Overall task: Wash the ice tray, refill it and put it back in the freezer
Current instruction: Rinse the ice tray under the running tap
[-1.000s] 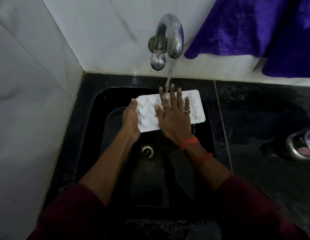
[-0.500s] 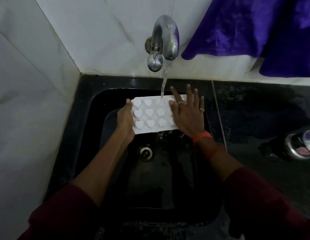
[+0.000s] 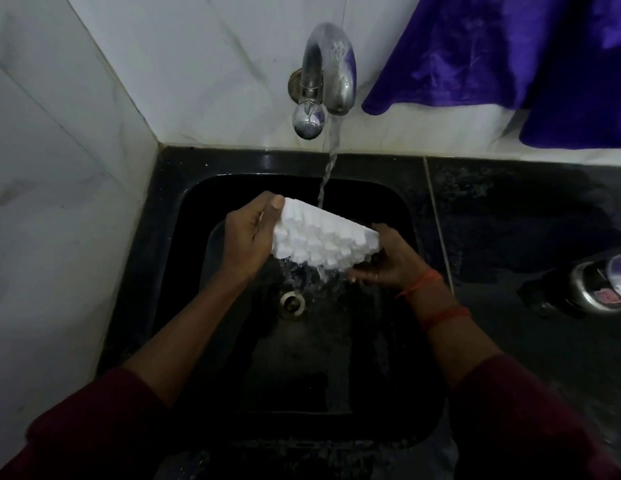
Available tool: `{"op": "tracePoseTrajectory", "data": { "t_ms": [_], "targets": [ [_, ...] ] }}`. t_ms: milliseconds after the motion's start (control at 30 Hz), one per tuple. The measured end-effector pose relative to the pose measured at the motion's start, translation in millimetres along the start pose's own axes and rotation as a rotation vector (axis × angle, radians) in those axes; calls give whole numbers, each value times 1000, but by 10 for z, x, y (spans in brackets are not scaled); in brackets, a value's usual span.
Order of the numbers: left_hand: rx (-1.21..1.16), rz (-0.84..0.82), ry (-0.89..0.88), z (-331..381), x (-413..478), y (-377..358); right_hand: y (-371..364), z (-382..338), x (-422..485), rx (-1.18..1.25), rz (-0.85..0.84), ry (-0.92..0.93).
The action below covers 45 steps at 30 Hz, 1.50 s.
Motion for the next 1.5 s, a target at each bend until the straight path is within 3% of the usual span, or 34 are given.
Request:
{"op": "tracePoseTrajectory", "data": {
  "t_ms": [100, 233, 300, 467, 733, 1167, 1500],
  "targets": [
    [76, -20, -46, -143, -77, 67, -38, 24, -40, 96, 1, 25],
    [174, 84, -113, -279, -170, 92, -86, 28, -46, 277, 53, 156],
    [112, 71, 63, -331, -257, 35, -79, 38, -71, 320, 89, 243],
    [-462, 152, 685, -508, -407, -99, 7, 170, -44, 367, 3, 384],
    [-691, 261, 1022, -521, -461, -124, 107, 294, -55, 331, -26, 509],
    [-706, 273, 1149, -514, -352, -225, 175, 224, -100, 413, -77, 529],
    [-718, 251, 1145, -439, -209, -464, 363, 91, -45, 426, 6, 545]
  ]
}}
Point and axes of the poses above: each hand's wrist, its own x-axis towards the middle knuckle, its own y-axis out of the back of the hand, z = x × y, the point moved 2 cm from there along x, towards the middle knuckle, and after that the axes turned 4 degrees about z, right-handed, at the moved point
